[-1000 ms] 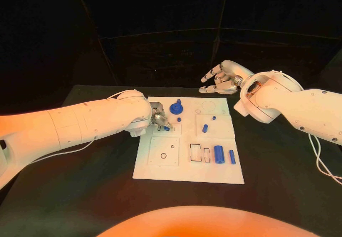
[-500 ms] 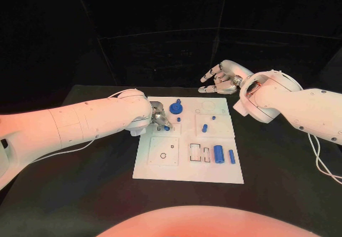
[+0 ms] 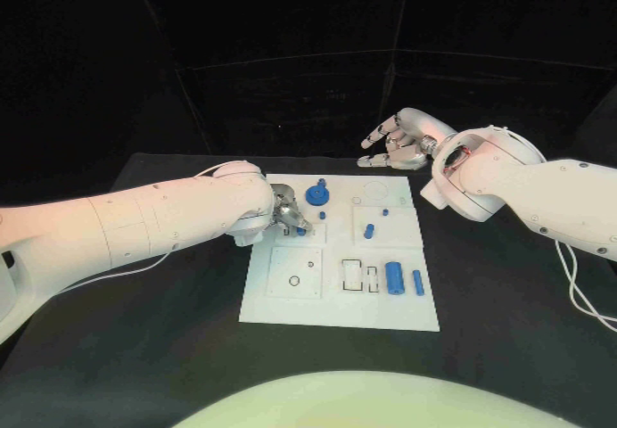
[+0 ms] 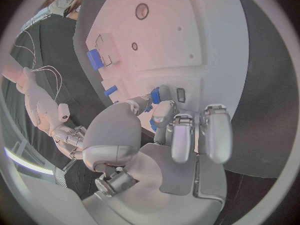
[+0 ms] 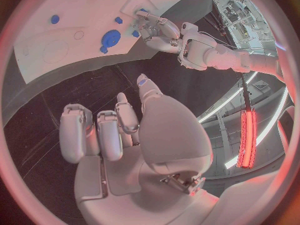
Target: Assemble the parts on the task board
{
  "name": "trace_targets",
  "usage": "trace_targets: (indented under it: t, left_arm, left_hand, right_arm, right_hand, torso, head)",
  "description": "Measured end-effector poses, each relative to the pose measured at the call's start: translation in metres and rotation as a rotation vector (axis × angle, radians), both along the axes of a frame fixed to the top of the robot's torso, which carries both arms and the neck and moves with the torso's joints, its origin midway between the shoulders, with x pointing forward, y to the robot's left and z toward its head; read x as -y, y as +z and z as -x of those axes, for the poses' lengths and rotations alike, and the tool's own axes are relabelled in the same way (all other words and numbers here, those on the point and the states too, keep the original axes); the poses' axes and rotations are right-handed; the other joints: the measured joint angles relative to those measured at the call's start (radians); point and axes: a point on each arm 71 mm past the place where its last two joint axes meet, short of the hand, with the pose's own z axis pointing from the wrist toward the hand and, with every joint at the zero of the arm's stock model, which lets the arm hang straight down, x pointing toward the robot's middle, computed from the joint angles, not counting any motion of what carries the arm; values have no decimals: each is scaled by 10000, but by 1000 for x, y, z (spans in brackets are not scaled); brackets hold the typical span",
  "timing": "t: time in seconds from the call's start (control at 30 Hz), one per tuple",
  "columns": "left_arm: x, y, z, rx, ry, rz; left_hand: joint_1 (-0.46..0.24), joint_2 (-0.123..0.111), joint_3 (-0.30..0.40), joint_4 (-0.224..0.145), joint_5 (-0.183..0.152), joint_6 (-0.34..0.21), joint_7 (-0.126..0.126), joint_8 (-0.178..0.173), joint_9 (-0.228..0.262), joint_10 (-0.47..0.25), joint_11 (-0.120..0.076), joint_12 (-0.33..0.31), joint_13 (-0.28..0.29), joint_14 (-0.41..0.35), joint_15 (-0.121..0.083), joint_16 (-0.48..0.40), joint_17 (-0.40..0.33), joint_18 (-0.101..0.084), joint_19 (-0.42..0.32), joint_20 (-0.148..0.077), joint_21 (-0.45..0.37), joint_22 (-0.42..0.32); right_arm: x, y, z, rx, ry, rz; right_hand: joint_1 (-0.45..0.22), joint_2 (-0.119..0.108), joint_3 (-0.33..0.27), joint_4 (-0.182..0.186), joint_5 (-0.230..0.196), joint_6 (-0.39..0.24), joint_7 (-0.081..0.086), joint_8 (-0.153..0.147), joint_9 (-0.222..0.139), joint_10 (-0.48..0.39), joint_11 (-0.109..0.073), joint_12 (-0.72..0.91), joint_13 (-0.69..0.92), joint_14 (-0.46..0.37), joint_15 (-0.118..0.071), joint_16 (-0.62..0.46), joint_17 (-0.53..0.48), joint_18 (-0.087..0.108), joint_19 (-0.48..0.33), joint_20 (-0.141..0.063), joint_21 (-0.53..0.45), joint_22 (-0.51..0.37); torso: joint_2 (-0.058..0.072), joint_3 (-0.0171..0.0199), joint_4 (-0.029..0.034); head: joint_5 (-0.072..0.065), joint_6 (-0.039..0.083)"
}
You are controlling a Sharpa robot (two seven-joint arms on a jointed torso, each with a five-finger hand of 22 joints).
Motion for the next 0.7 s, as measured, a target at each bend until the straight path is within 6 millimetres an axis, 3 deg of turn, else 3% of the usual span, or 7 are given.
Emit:
trace_targets:
  t: [0.27,0.37,0.5,0.7]
  left_arm:
    - [0,0,0,-37,-34,-19]
    - [0,0,1,-42,-33,-21]
    - [-1,-1,1,-49,-23,-12]
    - [-5,0,3,-29,34,67]
  left_hand:
    - [-312,-71,-520,275,27,45,-25,1,-21,0,-1,0,9,0,0,0,0,0,0,0,0,0]
    - [-562,-165,-1044,573,-71,75,3,0,-37,0,-1,40,24,0,0,0,0,0,0,0,0,0]
    - [-646,-249,-1768,910,-442,110,-32,0,-52,-1,-1,40,40,36,-36,0,0,0,19,-18,0,0]
    - [-643,-247,-2698,1319,-561,109,-32,-7,-64,-1,0,40,51,37,-36,0,0,1,-12,-61,0,0]
  right_arm:
    - [0,0,0,-1,-1,2]
    - [0,0,0,-1,-4,3]
    - [0,0,0,1,-9,4]
    - [1,0,0,3,-16,5]
  right_hand:
    - [0,0,0,0,0,0,0,0,0,0,0,0,-9,0,0,-39,0,0,0,0,0,-18]
    - [0,0,0,0,0,0,0,0,0,0,0,0,-9,0,0,-39,0,0,0,0,0,-21]
    - [0,0,0,0,0,0,0,0,1,0,0,0,-17,0,0,-39,-1,1,0,0,-43,-31]
    - [0,0,-29,29,0,0,0,35,1,0,0,0,-20,0,0,-39,-1,0,0,0,-44,-47]
  torso:
    - [0,-2,6]
    - [0,-3,6]
    - [0,-7,6]
    - [1,-8,6]
  head:
    - [-8,14]
    - [-9,20]
    - [-9,32]
    - [-19,51]
